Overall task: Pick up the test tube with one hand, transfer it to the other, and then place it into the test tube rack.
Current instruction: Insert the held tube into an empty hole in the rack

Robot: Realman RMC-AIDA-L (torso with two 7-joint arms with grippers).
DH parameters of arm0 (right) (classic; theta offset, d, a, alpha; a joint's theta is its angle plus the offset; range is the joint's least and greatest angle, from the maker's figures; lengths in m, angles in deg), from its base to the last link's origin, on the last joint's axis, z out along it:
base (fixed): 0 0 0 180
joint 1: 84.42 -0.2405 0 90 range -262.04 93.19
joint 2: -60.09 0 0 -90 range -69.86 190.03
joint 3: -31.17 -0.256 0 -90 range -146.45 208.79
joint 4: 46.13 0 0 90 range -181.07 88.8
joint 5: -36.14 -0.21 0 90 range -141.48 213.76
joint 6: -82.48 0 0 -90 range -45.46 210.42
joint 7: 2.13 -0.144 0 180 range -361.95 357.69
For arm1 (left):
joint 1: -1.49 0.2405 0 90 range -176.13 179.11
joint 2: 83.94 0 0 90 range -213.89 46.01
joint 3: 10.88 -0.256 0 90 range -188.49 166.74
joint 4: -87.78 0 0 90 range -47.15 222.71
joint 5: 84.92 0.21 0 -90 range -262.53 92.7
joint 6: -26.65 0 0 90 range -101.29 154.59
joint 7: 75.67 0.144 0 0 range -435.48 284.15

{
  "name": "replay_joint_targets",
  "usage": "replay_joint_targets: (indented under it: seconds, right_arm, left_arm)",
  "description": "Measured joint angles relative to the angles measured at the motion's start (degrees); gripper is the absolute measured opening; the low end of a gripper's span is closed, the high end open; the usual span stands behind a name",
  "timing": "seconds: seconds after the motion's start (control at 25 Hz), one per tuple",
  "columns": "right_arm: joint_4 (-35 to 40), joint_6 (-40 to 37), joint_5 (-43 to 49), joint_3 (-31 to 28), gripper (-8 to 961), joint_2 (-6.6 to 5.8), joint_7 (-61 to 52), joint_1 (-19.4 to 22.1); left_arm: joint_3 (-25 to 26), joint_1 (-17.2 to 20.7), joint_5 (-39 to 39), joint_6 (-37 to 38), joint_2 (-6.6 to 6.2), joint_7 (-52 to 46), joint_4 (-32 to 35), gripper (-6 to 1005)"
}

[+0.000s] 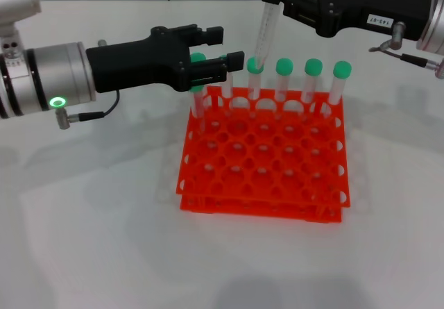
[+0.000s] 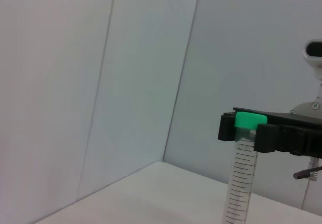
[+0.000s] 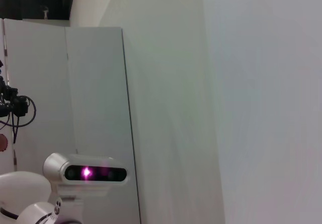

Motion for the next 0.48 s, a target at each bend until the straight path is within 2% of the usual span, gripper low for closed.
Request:
replay_joint_targets:
  seconds: [0.12,0.36,0.48]
  right_arm:
    - [0.15,-0.12,-0.02,0.0,265,0.01,-0.03,0.47]
    - [0.31,-0.34,-0.05,-0.03,265,0.08,-0.13,1.38]
    - [0.31,-0.48,-0.05,0.0,265,0.21,-0.15,1.56]
  left_arm:
    - [0.02,1.48,-0.08,0.48,0.32,-1.46,2.35,738]
    - [0.0,5.4,-0.56,2.52,0.36,-6.89,8.48,874]
    - [-0.01,8.41,-0.34,3.01,0.32,-11.18,12.55,873]
